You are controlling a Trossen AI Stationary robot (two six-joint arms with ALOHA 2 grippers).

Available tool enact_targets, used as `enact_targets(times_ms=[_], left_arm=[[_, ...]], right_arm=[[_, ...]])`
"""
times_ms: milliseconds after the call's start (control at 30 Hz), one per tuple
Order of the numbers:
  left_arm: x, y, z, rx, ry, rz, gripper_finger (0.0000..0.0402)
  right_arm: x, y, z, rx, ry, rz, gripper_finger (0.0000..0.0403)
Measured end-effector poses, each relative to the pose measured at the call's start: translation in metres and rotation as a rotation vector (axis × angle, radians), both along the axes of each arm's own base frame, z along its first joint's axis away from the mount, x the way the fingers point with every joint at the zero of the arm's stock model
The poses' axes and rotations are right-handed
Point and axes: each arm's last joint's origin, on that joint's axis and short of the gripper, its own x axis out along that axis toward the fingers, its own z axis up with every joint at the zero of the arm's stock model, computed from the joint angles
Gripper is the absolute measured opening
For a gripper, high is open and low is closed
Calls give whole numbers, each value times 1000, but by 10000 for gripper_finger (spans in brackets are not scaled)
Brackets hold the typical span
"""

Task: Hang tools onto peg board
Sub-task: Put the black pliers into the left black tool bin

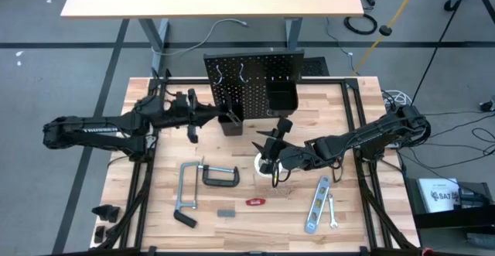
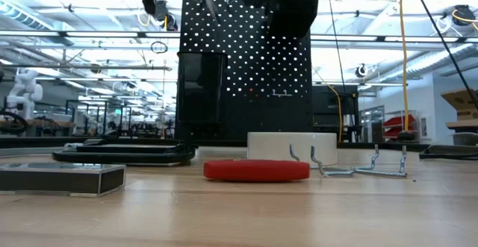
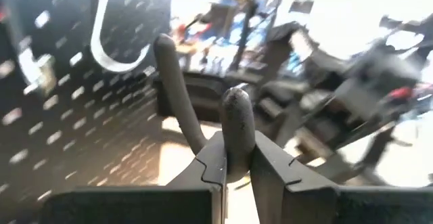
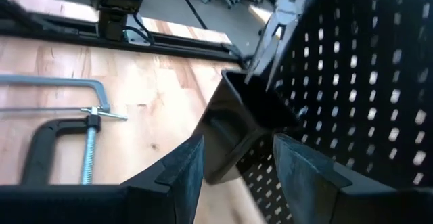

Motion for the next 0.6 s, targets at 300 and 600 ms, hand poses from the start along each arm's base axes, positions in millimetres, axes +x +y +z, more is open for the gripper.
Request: enact_targets(times_ms=[300, 600], left_arm=[[-11, -4, 12, -111, -91, -84, 39], [-11, -8, 12, -248, -83, -246, 39]], right_arm=[[5, 1, 12, -301, 68, 114, 171], [7, 3, 13, -672, 260, 342, 171]])
